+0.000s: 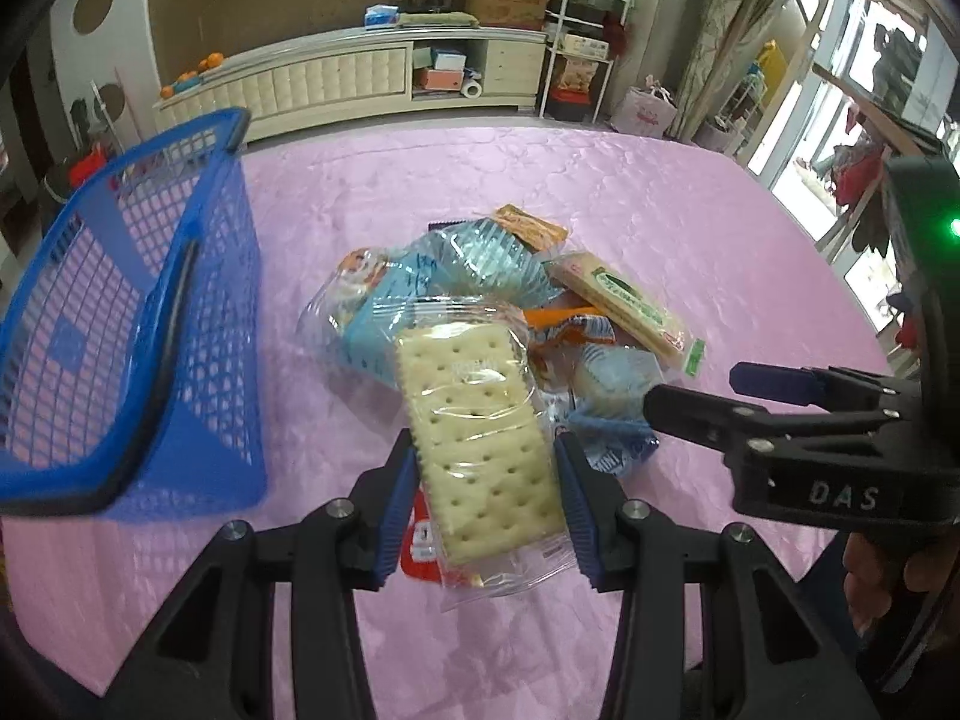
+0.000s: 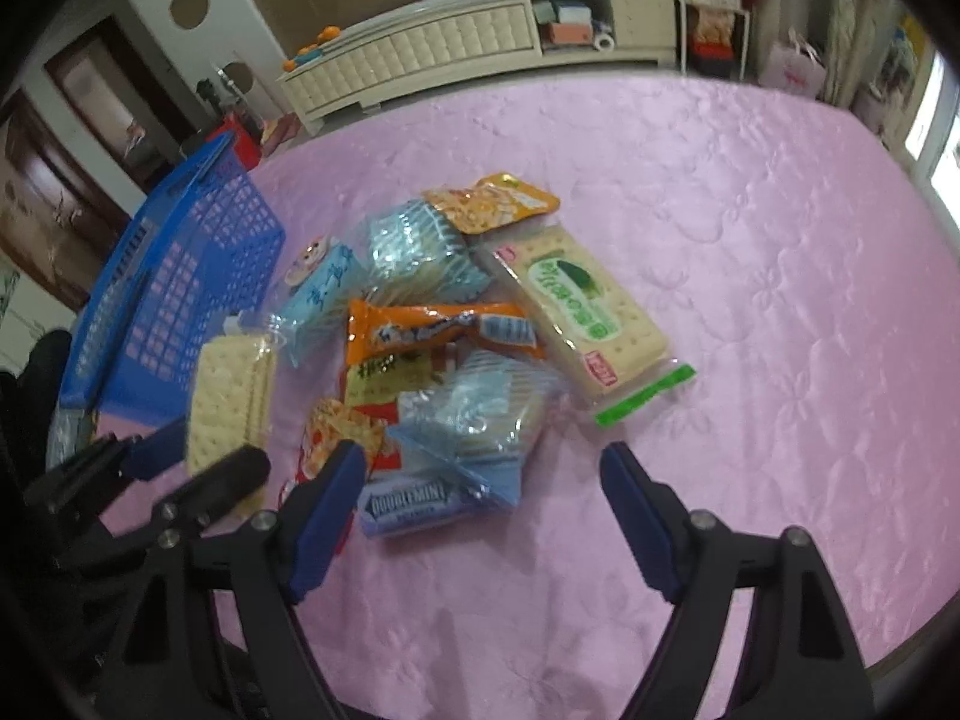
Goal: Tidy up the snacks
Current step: 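Grasp the saltine cracker packet with the left tool while the right tool grasps a blue-striped bag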
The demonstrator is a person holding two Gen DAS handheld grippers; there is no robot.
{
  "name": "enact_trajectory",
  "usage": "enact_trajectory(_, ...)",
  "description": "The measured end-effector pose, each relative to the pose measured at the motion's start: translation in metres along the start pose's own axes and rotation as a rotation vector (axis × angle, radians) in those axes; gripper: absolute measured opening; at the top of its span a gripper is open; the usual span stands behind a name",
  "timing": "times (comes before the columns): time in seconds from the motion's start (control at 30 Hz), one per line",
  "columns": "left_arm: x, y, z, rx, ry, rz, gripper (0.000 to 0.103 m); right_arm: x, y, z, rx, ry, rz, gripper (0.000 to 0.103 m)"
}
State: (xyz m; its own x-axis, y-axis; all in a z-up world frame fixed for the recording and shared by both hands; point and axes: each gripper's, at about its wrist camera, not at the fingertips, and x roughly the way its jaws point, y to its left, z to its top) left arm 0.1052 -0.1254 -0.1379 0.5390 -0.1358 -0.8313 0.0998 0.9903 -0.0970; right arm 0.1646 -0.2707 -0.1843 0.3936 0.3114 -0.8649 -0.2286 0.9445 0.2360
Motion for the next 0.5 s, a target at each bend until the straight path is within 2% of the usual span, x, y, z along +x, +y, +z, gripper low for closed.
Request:
enact_trajectory(0.13, 0.008, 0.001, 0.007, 0.021, 0.009, 0.004, 0.042, 0.015, 0.002, 0.009, 0.026, 0.030, -0.005, 0.081)
enact_trajectory(0.27, 0.022, -0.001, 0.012, 0.046, 0.021, 0.003, 0.042, 0.031, 0.004, 0.014, 0.027, 0.057, -0.021, 0.072)
enact_trajectory(0.43, 0.033, 0.004, 0.014, 0.046, 0.042, 0.007, 0.042, 0.053, 0.001, 0.017, 0.045, 0.120, 0.001, 0.071)
enact_trajectory(0.5, 0.034, 0.004, 0.013, 0.047, 0.043, 0.008, 0.042, 0.055, 0.002, 0.018, 0.036, 0.124, 0.003, 0.063)
